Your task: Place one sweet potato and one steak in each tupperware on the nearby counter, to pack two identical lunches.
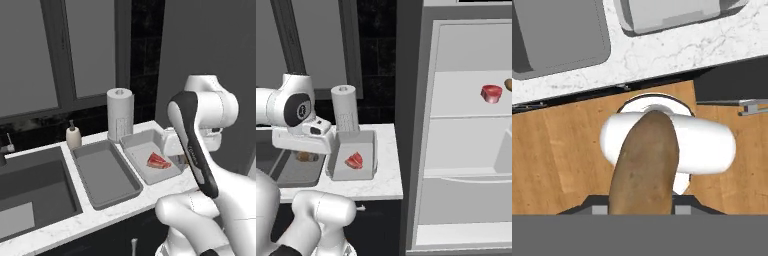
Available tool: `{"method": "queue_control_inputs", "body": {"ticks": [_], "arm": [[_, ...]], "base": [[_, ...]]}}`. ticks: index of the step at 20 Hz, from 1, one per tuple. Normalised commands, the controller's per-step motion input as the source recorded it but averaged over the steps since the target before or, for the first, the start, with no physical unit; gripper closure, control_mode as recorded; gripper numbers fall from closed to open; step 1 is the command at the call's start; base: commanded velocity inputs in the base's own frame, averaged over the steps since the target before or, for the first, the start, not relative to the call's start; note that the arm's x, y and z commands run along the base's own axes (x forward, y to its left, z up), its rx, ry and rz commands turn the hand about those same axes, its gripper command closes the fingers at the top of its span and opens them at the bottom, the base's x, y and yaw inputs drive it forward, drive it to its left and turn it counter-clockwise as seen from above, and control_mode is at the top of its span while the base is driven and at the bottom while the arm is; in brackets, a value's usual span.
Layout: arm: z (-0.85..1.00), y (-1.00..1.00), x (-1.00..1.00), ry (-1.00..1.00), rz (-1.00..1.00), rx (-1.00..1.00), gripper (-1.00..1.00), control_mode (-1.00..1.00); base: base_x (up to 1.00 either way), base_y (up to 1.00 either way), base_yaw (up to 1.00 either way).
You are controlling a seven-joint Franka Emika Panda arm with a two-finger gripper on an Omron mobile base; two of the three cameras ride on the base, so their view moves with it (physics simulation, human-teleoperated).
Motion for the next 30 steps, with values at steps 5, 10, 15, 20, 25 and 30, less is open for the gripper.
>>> {"method": "queue_control_inputs", "body": {"ticks": [5, 10, 15, 20, 25, 30], "arm": [[0.28, 0.0, 1.0, 0.17, -0.05, -0.08, 1.0, -1.0], [-0.47, 0.0, 1.0, 0.02, -0.06, -0.05, 1.0, -1.0], [-0.63, 0.0, 0.97, -0.03, -0.01, 0.0, 1.0, -1.0], [-0.78, 0.01, 0.28, -0.07, 0.0, 0.0, 1.0, -1.0], [-0.81, 0.13, -0.05, -0.17, 0.04, 0.0, 1.0, -1.0], [-0.47, 0.01, 0.06, -0.26, 0.06, 0.0, 1.0, -1.0]], "base": [[0.0, 0.0, 0.0], [0.0, 0.0, 0.0], [0.0, 0.0, 0.0], [0.0, 0.0, 0.0], [0.0, 0.0, 0.0], [0.0, 0.0, 0.0]]}}
